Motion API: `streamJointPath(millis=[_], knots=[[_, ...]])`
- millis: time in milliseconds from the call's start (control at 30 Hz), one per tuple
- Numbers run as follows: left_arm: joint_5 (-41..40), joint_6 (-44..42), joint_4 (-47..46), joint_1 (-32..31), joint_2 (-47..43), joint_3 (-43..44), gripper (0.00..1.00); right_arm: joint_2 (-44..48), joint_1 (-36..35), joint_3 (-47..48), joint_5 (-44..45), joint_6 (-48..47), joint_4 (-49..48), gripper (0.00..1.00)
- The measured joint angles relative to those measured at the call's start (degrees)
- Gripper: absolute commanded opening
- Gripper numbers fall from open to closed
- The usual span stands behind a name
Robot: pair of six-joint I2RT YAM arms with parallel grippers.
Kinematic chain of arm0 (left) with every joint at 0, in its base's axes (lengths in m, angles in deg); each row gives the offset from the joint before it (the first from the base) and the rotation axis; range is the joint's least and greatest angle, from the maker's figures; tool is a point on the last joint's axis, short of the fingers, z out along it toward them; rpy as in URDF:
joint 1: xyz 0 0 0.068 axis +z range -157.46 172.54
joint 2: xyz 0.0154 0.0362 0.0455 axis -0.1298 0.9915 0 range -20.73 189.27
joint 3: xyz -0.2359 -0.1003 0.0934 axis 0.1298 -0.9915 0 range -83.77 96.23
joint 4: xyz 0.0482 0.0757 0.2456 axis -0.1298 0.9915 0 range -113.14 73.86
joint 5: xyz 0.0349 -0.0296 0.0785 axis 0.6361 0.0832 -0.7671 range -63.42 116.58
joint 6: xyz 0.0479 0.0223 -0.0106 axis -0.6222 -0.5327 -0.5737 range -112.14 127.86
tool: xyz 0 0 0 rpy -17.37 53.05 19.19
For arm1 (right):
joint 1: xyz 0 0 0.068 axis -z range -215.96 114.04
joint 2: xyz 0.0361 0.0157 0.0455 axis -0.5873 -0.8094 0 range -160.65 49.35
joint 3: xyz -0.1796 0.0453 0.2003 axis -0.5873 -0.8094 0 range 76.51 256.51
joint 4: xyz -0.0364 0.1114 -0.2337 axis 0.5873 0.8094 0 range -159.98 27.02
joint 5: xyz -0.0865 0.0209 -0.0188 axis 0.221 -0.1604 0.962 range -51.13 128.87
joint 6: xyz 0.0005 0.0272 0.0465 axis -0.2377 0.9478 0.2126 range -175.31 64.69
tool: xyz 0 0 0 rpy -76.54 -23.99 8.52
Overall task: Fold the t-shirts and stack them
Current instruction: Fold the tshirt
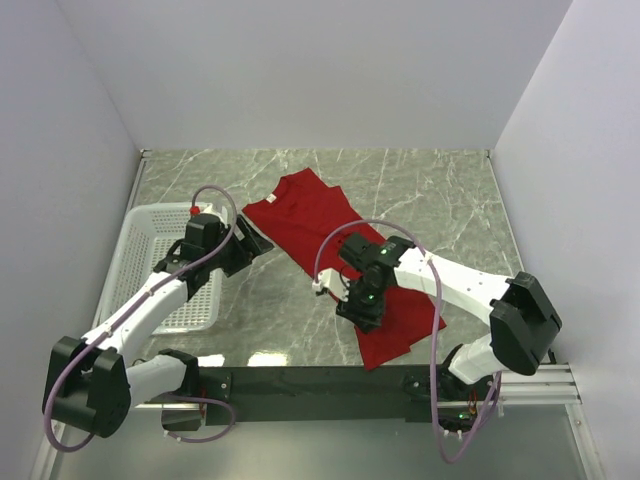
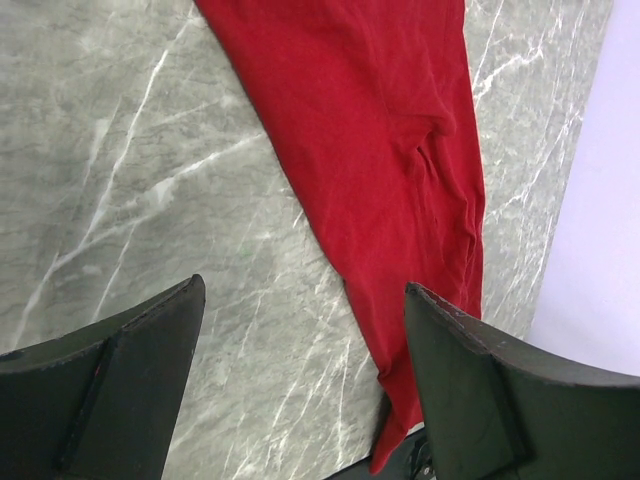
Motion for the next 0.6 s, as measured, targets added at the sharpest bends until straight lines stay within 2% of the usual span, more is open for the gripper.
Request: streamJointPath(millis=[600], knots=[[-1.4, 0.0, 0.9, 0.0, -2.3, -0.7, 0.85, 0.3, 12.3, 10.1, -2.3, -5.2, 3.1, 0.52]])
